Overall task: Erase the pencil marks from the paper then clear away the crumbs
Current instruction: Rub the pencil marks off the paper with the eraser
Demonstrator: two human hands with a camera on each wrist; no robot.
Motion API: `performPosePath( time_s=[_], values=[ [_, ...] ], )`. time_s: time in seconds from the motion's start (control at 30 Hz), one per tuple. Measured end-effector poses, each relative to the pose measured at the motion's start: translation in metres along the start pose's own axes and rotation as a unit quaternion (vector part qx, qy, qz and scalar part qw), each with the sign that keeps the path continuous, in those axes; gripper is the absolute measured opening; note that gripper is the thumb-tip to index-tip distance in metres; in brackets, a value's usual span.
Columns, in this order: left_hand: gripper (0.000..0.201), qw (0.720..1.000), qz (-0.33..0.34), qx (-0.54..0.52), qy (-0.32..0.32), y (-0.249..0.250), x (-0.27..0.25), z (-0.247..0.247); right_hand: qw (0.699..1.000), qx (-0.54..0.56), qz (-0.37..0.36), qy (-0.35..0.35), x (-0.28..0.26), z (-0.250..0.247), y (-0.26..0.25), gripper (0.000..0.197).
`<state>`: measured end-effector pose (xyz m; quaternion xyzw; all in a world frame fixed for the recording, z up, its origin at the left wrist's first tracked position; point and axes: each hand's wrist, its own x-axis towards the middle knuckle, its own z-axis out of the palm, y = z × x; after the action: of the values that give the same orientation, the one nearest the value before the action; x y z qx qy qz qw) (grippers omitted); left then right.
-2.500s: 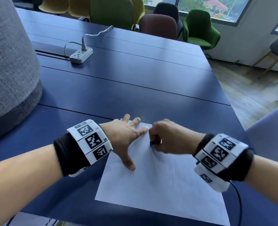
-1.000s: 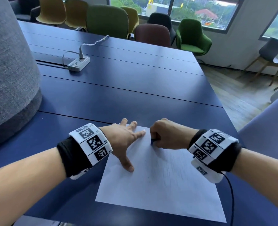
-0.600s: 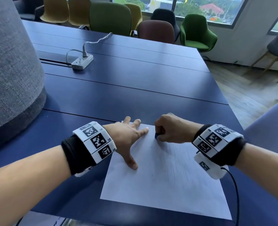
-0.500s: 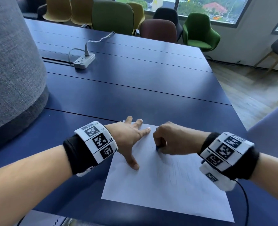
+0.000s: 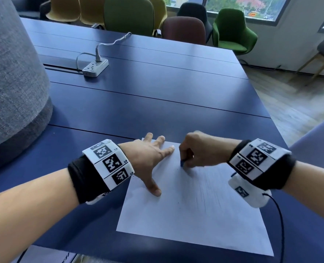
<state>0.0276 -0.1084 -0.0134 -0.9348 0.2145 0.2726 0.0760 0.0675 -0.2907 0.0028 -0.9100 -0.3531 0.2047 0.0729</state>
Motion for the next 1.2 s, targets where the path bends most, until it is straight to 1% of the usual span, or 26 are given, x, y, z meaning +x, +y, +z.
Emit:
performPosePath(
  time_s=[0.07,0.1,0.13,0.17,0.23,0.27,0.3,0.33,0.43,0.47,0.5,0.6,0.63,0.7,0.77,0.8,0.83,0.87,0.93,0.97,1.07,1.1,1.17,1.2],
  values=[
    [0.130,1.000,0.000,-0.001,0.003,0.000,0.000,0.001,0.998,-0.020,0.020,0.055,0.007,-0.005,0.007,0.008],
    [0.130,1.000,0.000,0.001,0.003,0.000,0.000,0.001,0.997,-0.024,0.021,0.068,0.007,-0.004,0.006,0.008],
    [0.130,1.000,-0.001,0.003,0.003,0.000,0.000,0.001,0.997,-0.027,0.015,0.067,0.003,-0.001,0.001,0.008],
    [0.131,1.000,-0.001,0.005,0.002,0.000,0.000,0.000,0.998,-0.033,0.003,0.049,-0.004,0.004,-0.005,0.007],
    [0.131,1.000,-0.004,0.002,-0.003,0.000,0.000,0.000,0.999,-0.024,-0.028,-0.026,-0.020,0.013,-0.022,0.005],
    [0.132,1.000,-0.006,0.001,-0.004,0.000,0.001,0.000,0.997,-0.012,-0.033,-0.064,-0.026,0.014,-0.026,0.005],
    [0.131,1.000,-0.006,0.000,-0.003,0.000,0.001,0.000,0.996,-0.004,-0.034,-0.082,-0.027,0.014,-0.027,0.006],
    [0.131,1.000,-0.006,0.000,-0.003,0.000,0.001,0.000,0.997,-0.003,-0.029,-0.074,-0.025,0.012,-0.025,0.006],
    [0.131,1.000,-0.004,0.002,-0.001,0.000,0.001,0.000,1.000,-0.004,0.001,0.013,-0.020,0.011,-0.010,0.006],
    [0.131,1.000,-0.004,0.002,-0.001,0.000,0.001,0.000,1.000,-0.009,0.001,0.025,-0.024,0.014,-0.011,0.006],
    [0.131,1.000,-0.005,0.002,-0.002,0.000,0.001,0.000,1.000,-0.017,-0.008,0.020,-0.030,0.019,-0.015,0.006],
    [0.131,1.000,-0.008,0.008,-0.006,0.001,0.000,0.000,0.996,0.002,-0.060,-0.061,-0.048,0.028,-0.036,0.006],
    [0.132,1.000,-0.008,0.010,-0.007,0.001,0.000,-0.001,0.996,0.003,-0.062,-0.066,-0.047,0.025,-0.038,0.007],
    [0.132,1.000,-0.009,0.009,-0.009,0.001,0.001,-0.001,0.999,-0.013,-0.037,-0.021,-0.037,0.019,-0.028,0.007],
    [0.131,1.000,-0.011,0.008,-0.009,0.001,0.002,-0.001,0.999,-0.004,-0.016,0.028,-0.032,0.019,-0.018,0.006],
    [0.131,1.000,-0.010,0.009,-0.007,0.001,0.002,-0.001,0.999,-0.001,-0.015,0.029,-0.034,0.022,-0.019,0.005],
    [0.131,1.000,-0.011,0.010,-0.007,0.001,0.002,-0.002,1.000,0.000,-0.028,0.012,-0.039,0.026,-0.023,0.004],
    [0.131,1.000,-0.012,0.011,-0.007,0.001,0.001,-0.002,0.999,0.006,-0.048,-0.020,-0.045,0.029,-0.031,0.004],
    [0.132,1.000,-0.013,0.012,-0.009,0.002,0.001,-0.002,0.994,0.030,-0.061,-0.081,-0.051,0.030,-0.041,0.005],
    [0.132,1.000,-0.014,0.013,-0.009,0.002,0.001,-0.003,0.995,0.025,-0.060,-0.082,-0.049,0.026,-0.041,0.005],
    [0.131,1.000,-0.015,0.016,-0.010,0.002,-0.001,-0.003,0.999,-0.018,-0.022,-0.022,-0.037,0.016,-0.026,0.007],
    [0.131,1.000,-0.014,0.015,-0.009,0.003,-0.001,-0.003,1.000,-0.019,-0.018,-0.013,-0.037,0.016,-0.025,0.007],
    [0.131,1.000,-0.015,0.015,-0.009,0.003,-0.002,-0.004,0.999,-0.023,-0.030,-0.023,-0.045,0.023,-0.030,0.005],
    [0.131,1.000,-0.016,0.016,-0.009,0.003,-0.002,-0.004,0.998,-0.017,-0.047,-0.042,-0.050,0.027,-0.037,0.004]
  ],
)
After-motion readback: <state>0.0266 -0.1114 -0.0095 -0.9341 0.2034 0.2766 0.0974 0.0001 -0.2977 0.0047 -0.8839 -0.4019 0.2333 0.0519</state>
